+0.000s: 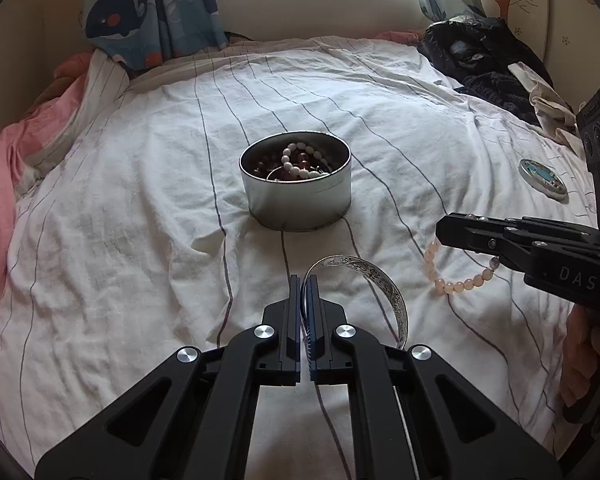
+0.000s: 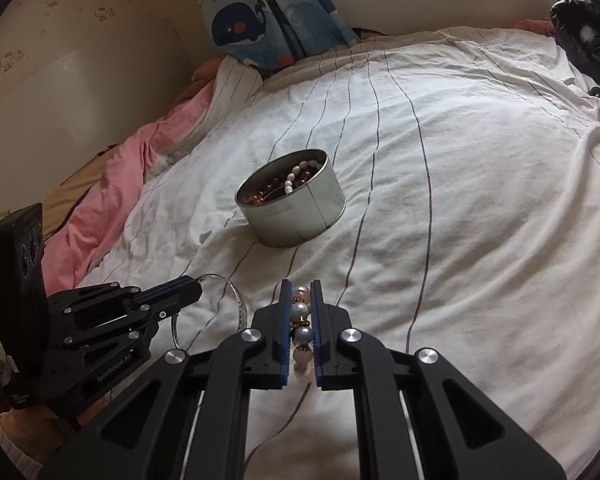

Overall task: Organize jewelry
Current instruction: 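Carry the bangle and pink bracelet over the silver tin with both tools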

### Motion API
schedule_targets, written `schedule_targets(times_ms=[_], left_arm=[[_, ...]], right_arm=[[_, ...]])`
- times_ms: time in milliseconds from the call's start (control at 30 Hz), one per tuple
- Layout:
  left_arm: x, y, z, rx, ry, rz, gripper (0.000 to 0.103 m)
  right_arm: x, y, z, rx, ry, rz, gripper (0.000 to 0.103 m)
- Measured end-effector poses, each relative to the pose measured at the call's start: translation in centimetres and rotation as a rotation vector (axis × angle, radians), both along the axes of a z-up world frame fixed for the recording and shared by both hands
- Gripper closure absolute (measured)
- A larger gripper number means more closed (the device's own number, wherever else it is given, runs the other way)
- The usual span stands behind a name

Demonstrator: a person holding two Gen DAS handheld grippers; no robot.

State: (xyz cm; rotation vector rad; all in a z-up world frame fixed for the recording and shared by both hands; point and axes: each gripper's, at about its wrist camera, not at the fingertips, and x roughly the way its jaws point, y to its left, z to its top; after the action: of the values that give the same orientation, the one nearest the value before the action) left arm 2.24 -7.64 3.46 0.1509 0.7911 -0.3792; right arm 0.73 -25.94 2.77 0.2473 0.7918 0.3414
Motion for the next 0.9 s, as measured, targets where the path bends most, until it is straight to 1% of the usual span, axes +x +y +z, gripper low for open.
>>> schedule_targets(times_ms=[133,400,567,900], left_arm=[[0.4,0.0,1.5,-0.029,-0.023,0.008,0.1],[1.7,-0.3,3.5,-0.058,-0.059,0.019,0.1],[2.9,-0.6,4.0,-0.075,-0.067,0.041,0.1],[5.3,-1.1,4.2,-0.081,-0.079,0.05,0.1]], right_arm=[[0.1,-0.4,1.3,0.048,-0.041,0.001,0.094],[0.9,-1.7,3.4,0.134,-0.068,-0.001,0.094],[1.9,-1.5,3.8,0.112,-0.069,0.01,0.094],[5.6,0.5,5.7,0.079,-0.113,0.064,0.094]])
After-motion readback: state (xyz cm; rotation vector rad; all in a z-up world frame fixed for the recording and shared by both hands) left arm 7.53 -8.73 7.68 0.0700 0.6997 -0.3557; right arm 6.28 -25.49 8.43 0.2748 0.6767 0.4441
